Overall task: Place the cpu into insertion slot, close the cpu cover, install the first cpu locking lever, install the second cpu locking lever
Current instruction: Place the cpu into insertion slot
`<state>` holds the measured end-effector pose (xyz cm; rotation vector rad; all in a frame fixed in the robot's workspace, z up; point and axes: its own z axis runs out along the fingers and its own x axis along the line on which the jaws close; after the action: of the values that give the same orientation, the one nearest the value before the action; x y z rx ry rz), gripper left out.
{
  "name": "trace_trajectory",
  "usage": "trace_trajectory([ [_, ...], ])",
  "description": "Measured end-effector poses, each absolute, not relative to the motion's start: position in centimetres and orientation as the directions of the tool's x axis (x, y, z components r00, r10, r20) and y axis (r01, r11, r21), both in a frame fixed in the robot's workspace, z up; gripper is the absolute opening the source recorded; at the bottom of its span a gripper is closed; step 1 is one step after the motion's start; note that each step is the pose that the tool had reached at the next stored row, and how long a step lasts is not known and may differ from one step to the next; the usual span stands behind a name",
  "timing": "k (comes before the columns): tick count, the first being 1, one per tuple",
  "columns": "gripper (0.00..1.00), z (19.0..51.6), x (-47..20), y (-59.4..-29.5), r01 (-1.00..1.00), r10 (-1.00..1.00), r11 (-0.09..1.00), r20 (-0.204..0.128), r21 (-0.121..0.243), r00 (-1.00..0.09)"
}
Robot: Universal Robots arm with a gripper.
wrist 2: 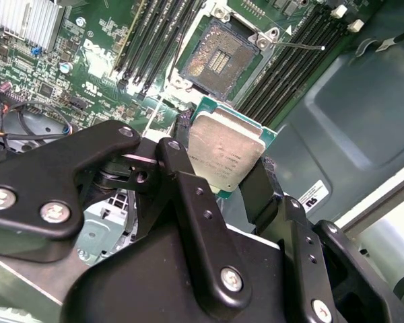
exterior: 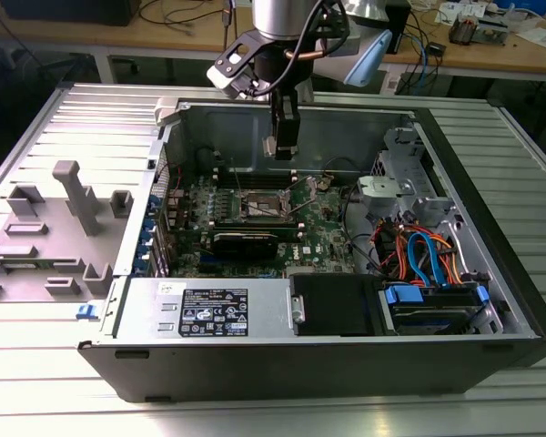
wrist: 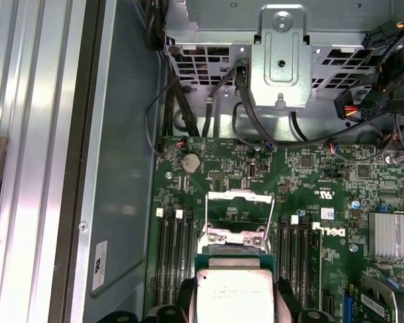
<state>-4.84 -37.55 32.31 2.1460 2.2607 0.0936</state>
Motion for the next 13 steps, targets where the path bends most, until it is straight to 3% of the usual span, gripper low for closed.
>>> trace_trajectory([
  [13, 0.55, 32.07, -4.84, -37.75, 0.997, 0.998, 0.051, 0.031, 0.051, -0.052],
])
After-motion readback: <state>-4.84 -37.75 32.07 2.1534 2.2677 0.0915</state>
